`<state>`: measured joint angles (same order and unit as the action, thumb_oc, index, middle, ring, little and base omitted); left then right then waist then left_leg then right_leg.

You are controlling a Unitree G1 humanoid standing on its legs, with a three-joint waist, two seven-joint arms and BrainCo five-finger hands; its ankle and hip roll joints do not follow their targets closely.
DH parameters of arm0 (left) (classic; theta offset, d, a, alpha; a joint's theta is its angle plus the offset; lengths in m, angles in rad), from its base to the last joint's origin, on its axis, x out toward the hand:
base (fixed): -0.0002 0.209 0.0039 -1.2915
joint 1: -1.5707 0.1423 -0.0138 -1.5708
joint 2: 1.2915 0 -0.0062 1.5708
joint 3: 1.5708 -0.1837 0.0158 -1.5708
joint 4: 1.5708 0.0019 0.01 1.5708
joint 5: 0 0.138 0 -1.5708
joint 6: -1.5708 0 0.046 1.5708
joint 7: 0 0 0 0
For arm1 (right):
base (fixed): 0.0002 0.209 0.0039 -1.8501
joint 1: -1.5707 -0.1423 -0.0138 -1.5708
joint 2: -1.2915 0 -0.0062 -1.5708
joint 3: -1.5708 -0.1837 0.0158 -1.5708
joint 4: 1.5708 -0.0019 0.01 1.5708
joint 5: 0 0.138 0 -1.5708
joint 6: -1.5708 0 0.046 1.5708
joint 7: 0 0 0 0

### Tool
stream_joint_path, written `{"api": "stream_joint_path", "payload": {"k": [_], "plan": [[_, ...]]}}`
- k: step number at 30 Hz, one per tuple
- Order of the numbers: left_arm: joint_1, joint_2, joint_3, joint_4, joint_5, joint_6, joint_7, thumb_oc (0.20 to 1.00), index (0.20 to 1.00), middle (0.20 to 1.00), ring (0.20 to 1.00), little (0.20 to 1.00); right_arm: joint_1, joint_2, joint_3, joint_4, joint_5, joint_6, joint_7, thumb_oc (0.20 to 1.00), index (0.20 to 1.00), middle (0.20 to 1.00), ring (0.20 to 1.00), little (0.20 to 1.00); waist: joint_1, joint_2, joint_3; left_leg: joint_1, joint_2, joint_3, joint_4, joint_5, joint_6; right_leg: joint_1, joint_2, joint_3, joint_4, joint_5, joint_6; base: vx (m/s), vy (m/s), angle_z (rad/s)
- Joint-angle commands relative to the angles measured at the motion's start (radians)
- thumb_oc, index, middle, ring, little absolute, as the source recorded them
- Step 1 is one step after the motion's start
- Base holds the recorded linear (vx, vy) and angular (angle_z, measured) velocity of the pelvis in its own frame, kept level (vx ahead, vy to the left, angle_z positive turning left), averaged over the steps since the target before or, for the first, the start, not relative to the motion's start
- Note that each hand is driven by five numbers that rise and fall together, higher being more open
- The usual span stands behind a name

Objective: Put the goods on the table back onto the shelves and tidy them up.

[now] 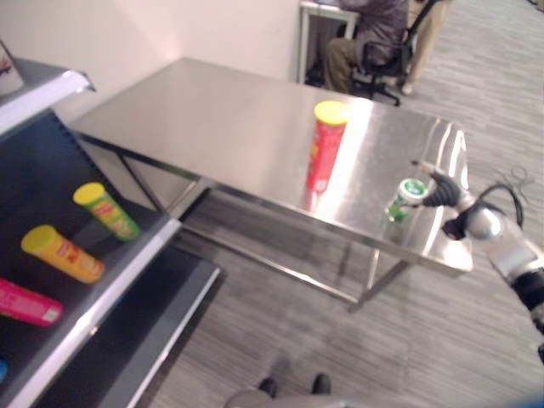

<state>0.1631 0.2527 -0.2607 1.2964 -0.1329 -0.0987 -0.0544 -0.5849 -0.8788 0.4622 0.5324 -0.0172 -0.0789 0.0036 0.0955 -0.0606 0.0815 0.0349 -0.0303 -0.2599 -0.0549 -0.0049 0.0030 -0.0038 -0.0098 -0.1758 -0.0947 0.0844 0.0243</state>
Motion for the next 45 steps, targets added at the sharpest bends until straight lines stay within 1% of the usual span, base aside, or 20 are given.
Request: {"api": "stream_joint_path", "payload": {"k": [1, 8, 9, 13, 16, 17, 18, 19, 20, 21, 22, 26, 35, 40, 43, 45], "plan": [[-0.04, -0.022, -0.013, 0.067, 0.022, -0.004, -0.004, 1.0, 1.0, 1.0, 1.0, 1.0, -0.016, -0.033, 0.004, -0.009, 0.04, -0.016, -0.011, 1.0, 1.0, 1.0, 1.0, 1.0, 0.024, 0.009, -0.04, 0.009, 0.08, -0.004, -0.032, -0.006, -0.069, 0.046, -0.017, 0.011, 0.007, -0.096, 0.071, 0.03, 0.007, 0.01], [-0.041, -0.019, -0.012, 0.066, 0.026, -0.004, -0.005, 1.0, 1.0, 1.0, 1.0, 1.0, -0.022, -0.017, 0.029, 0.024, 0.021, -0.01, 0.0, 1.0, 1.0, 1.0, 1.0, 1.0, 0.024, 0.01, -0.042, 0.011, 0.08, 0.002, -0.032, -0.009, -0.068, 0.048, -0.015, 0.016, 0.007, -0.097, 0.07, 0.01, 0.002, 0.0], [-0.042, -0.016, -0.013, 0.064, 0.027, -0.004, -0.003, 1.0, 1.0, 1.0, 1.0, 1.0, -0.035, 0.004, 0.051, 0.065, 0.008, -0.006, 0.004, 1.0, 1.0, 1.0, 1.0, 1.0, 0.027, 0.01, -0.043, 0.012, 0.083, 0.003, -0.032, -0.009, -0.069, 0.048, -0.015, 0.014, 0.007, -0.097, 0.07, 0.03, -0.006, 0.0], [-0.042, -0.012, -0.009, 0.066, 0.026, -0.002, 0.002, 1.0, 1.0, 1.0, 1.0, 1.0, -0.041, 0.034, 0.065, 0.108, -0.004, 0.0, 0.002, 1.0, 1.0, 1.0, 1.0, 1.0, 0.029, 0.009, -0.042, 0.014, 0.085, 0.005, -0.032, -0.011, -0.07, 0.051, -0.015, 0.016, 0.007, -0.099, 0.07, 0.03, -0.001, 0.0], [-0.043, -0.01, -0.008, 0.066, 0.026, -0.002, 0.002, 1.0, 1.0, 1.0, 1.0, 1.0, -0.044, 0.041, 0.072, 0.123, -0.01, 0.003, 0.003, 1.0, 1.0, 1.0, 1.0, 1.0, 0.03, 0.009, -0.041, 0.014, 0.085, 0.007, -0.032, -0.011, -0.07, 0.05, -0.014, 0.016, 0.007, -0.1, 0.069, 0.0, 0.0, 0.0], [-0.044, -0.009, -0.008, 0.067, 0.026, -0.002, 0.003, 1.0, 1.0, 1.0, 1.0, 1.0, -0.046, 0.047, 0.075, 0.131, -0.012, 0.004, 0.001, 0.922, 0.922, 0.922, 0.922, 0.922, 0.032, 0.009, -0.042, 0.014, 0.086, 0.007, -0.032, -0.012, -0.07, 0.05, -0.014, 0.016, 0.007, -0.1, 0.069, 0.0, 0.0, 0.0], [-0.044, -0.009, -0.007, 0.067, 0.028, -0.002, 0.003, 1.0, 1.0, 1.0, 1.0, 1.0, -0.046, 0.051, 0.074, 0.135, -0.013, 0.004, 0.0, 0.9, 0.9, 0.9, 0.9, 0.9, 0.032, 0.01, -0.042, 0.014, 0.087, 0.008, -0.032, -0.012, -0.07, 0.051, -0.014, 0.016, 0.007, -0.1, 0.069, 0.0, 0.0, 0.0], [-0.044, -0.007, -0.007, 0.066, 0.028, -0.001, 0.005, 1.0, 1.0, 1.0, 1.0, 1.0, -0.046, 0.059, 0.075, 0.14, -0.017, 0.006, -0.003, 0.576, 0.576, 0.576, 0.576, 0.576, 0.032, 0.011, -0.042, 0.013, 0.086, 0.008, -0.032, -0.012, -0.07, 0.051, -0.014, 0.017, 0.007, -0.1, 0.069, 0.0, 0.0, 0.0], [-0.043, -0.007, -0.006, 0.066, 0.03, -0.001, 0.006, 1.0, 1.0, 1.0, 1.0, 1.0, -0.045, 0.063, 0.071, 0.14, -0.017, 0.005, -0.006, 0.539, 0.539, 0.539, 0.539, 0.539, 0.032, 0.011, -0.042, 0.013, 0.086, 0.008, -0.032, -0.012, -0.07, 0.051, -0.015, 0.017, 0.007, -0.1, 0.069, 0.0, 0.0, 0.0], [-0.043, -0.007, -0.006, 0.066, 0.03, -0.001, 0.006, 1.0, 1.0, 1.0, 1.0, 1.0, -0.045, 0.064, 0.071, 0.14, -0.017, 0.005, -0.006, 0.413, 0.413, 0.413, 0.413, 0.413, 0.032, 0.011, -0.042, 0.013, 0.086, 0.008, -0.032, -0.012, -0.07, 0.051, -0.015, 0.017, 0.007, -0.101, 0.069, 0.0, 0.0, 0.0], [-0.045, -0.005, -0.004, 0.066, 0.031, 0.0, 0.008, 1.0, 1.0, 1.0, 1.0, 1.0, -0.043, 0.072, 0.069, 0.147, -0.027, 0.007, -0.013, 0.2, 0.2, 0.2, 0.2, 0.2, 0.032, 0.011, -0.042, 0.014, 0.087, 0.009, -0.032, -0.013, -0.069, 0.052, -0.015, 0.016, 0.007, -0.101, 0.069, 0.0, 0.0, 0.0], [-0.05, -0.002, 0.0, 0.066, 0.037, 0.001, 0.014, 1.0, 1.0, 1.0, 1.0, 1.0, -0.037, 0.091, 0.055, 0.147, -0.043, 0.009, -0.031, 0.2, 0.2, 0.2, 0.2, 0.2, 0.032, 0.011, -0.043, 0.016, 0.087, 0.012, -0.032, -0.014, -0.068, 0.053, -0.014, 0.018, 0.007, -0.101, 0.069, 0.0, 0.0, 0.0], [-0.061, 0.008, 0.012, 0.07, 0.046, 0.003, 0.021, 1.0, 1.0, 1.0, 1.0, 1.0, -0.023, 0.097, 0.044, 0.133, -0.064, 0.009, -0.038, 0.2, 0.2, 0.2, 0.2, 0.2, 0.029, 0.012, -0.045, 0.021, 0.088, 0.021, -0.032, -0.019, -0.066, 0.055, -0.016, 0.028, 0.007, -0.099, 0.07, 0.0, 0.002, 0.0], [-0.068, 0.006, 0.017, 0.068, 0.056, 0.003, 0.024, 1.0, 1.0, 1.0, 1.0, 1.0, 0.019, 0.094, 0.003, 0.083, -0.086, 0.008, -0.059, 0.2, 0.2, 0.2, 0.2, 0.2, 0.022, 0.019, -0.052, 0.029, 0.087, 0.027, -0.032, -0.023, -0.063, 0.06, -0.018, 0.032, 0.007, -0.099, 0.071, 0.0, 0.019, -0.07], [-0.075, 0.004, 0.024, 0.066, 0.069, 0.003, 0.027, 1.0, 1.0, 1.0, 1.0, 1.0, 0.058, 0.084, -0.053, -0.011, -0.113, 0.002, -0.091, 0.2, 0.2, 0.2, 0.2, 0.2, 0.016, 0.026, -0.056, 0.035, 0.087, 0.034, -0.032, -0.027, -0.06, 0.062, -0.021, 0.041, 0.007, -0.095, 0.073, -0.02, 0.044, -0.1], [-0.082, 0.001, 0.033, 0.068, 0.082, 0.002, 0.03, 1.0, 1.0, 1.0, 1.0, 1.0, 0.095, 0.071, -0.12, -0.13, -0.124, -0.008, -0.118, 0.2, 0.2, 0.2, 0.2, 0.2, 0.01, 0.032, -0.064, 0.043, 0.083, 0.043, -0.032, -0.033, -0.053, 0.06, -0.026, 0.051, 0.007, -0.089, 0.077, -0.05, 0.067, -0.11]]}}
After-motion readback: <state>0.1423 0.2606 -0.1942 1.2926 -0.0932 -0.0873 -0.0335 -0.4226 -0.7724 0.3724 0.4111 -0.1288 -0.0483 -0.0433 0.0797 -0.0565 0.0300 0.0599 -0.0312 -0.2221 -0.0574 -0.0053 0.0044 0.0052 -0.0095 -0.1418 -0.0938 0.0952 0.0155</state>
